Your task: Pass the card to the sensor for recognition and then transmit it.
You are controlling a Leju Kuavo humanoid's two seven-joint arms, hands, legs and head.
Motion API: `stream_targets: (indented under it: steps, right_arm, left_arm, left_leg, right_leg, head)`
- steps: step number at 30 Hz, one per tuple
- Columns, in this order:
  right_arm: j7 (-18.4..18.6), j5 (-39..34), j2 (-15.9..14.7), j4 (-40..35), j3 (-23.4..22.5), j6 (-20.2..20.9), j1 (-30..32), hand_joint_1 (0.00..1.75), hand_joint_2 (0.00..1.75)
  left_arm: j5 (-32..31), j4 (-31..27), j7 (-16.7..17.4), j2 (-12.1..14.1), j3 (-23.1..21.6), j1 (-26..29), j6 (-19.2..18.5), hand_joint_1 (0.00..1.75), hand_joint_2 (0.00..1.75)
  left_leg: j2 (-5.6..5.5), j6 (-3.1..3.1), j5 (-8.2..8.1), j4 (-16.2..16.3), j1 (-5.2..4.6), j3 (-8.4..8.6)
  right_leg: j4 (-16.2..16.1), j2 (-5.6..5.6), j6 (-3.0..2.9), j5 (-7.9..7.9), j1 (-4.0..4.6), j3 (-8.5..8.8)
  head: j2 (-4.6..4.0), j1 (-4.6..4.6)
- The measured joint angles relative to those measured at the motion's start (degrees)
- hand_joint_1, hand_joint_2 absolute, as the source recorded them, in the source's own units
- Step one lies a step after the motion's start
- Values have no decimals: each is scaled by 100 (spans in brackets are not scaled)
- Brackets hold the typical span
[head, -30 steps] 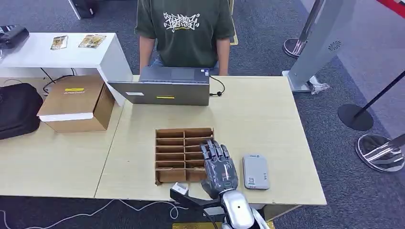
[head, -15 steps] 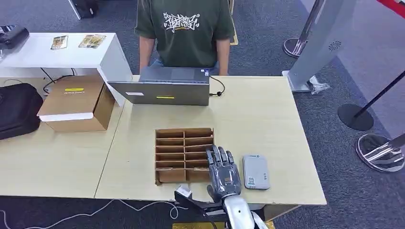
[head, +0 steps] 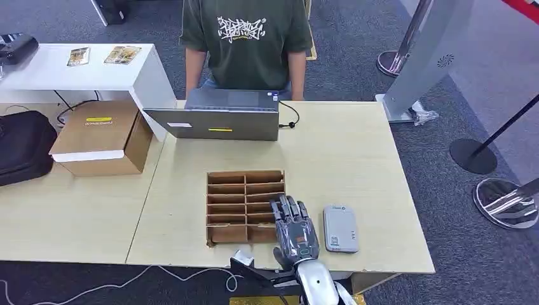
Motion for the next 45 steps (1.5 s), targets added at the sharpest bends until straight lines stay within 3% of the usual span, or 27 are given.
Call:
stream_targets:
  steps: [21, 22, 23, 24, 25, 26, 39, 45]
  right_arm:
    - [-109, -20, 7, 120, 55, -173, -69, 2, 175]
    - [-109, -20, 7, 120, 55, -173, -69, 21, 175]
    - [-109, -20, 7, 120, 55, -173, -69, 143, 175]
    - [-109, -20, 7, 120, 55, -173, -69, 143, 175]
    - [-109, -20, 7, 120, 55, -173, -69, 168, 175]
    - [-109, -20, 7, 120, 55, -173, -69, 173, 175]
    - [-109, -20, 31, 116, 68, -221, -147, 154, 175]
    - [-100, -18, 37, 112, 94, -223, -176, 136, 175]
  left_arm:
    - [0, 0, 0, -9, 111, -7, -28, 0, 175]
    - [0, 0, 0, -9, 114, -8, -28, 0, 175]
    - [0, 0, 0, -9, 116, -8, -28, 0, 175]
    - [0, 0, 0, -9, 120, -9, -28, 0, 175]
    - [0, 0, 0, -9, 125, -9, -28, 0, 175]
    - [0, 0, 0, -9, 125, -9, -29, 0, 175]
    - [0, 0, 0, -9, 131, -15, -28, 0, 175]
    - [0, 0, 0, -9, 131, -17, -20, 0, 175]
  left_leg:
    - [0, 0, 0, 0, 0, 1]
    - [0, 0, 0, 0, 0, 1]
    - [0, 0, 0, 0, 0, 1]
    - [0, 0, 0, 0, 0, 1]
    - [0, 0, 0, 0, 0, 1]
    - [0, 0, 0, 0, 0, 1]
    - [1, 0, 0, 0, 0, 11]
    - [3, 0, 0, 0, 0, 17]
  right_leg:
    - [0, 0, 0, 0, 0, 1]
    - [0, 0, 0, 0, 0, 1]
    - [0, 0, 0, 0, 0, 1]
    - [0, 0, 0, 0, 0, 1]
    - [0, 0, 0, 0, 0, 1]
    - [0, 0, 0, 0, 0, 1]
    - [0, 1, 0, 0, 0, 8]
    - [0, 1, 0, 0, 0, 14]
  head:
    - [0, 0]
    - [0, 0]
    - [0, 0]
    - [0, 0]
    - [0, 0]
    - [0, 0]
    - [0, -2]
    - [0, 0]
